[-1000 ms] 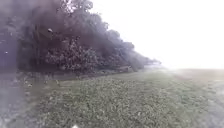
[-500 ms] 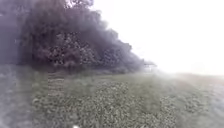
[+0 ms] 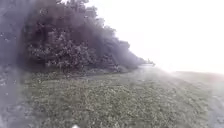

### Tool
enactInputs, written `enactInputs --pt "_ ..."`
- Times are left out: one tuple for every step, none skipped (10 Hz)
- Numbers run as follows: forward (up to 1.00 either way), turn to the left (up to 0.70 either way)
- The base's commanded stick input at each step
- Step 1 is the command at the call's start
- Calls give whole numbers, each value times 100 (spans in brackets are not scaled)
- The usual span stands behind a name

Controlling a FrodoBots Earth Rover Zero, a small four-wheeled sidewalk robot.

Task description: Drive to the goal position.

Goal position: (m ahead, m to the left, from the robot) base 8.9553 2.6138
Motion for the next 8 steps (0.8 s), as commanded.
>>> enactInputs --pt "60 -15" --pt "60 -15" --pt "60 -15" --pt "60 -15" --pt "60 -15" --pt "60 -15" --pt "60 -15" --pt "60 -15"
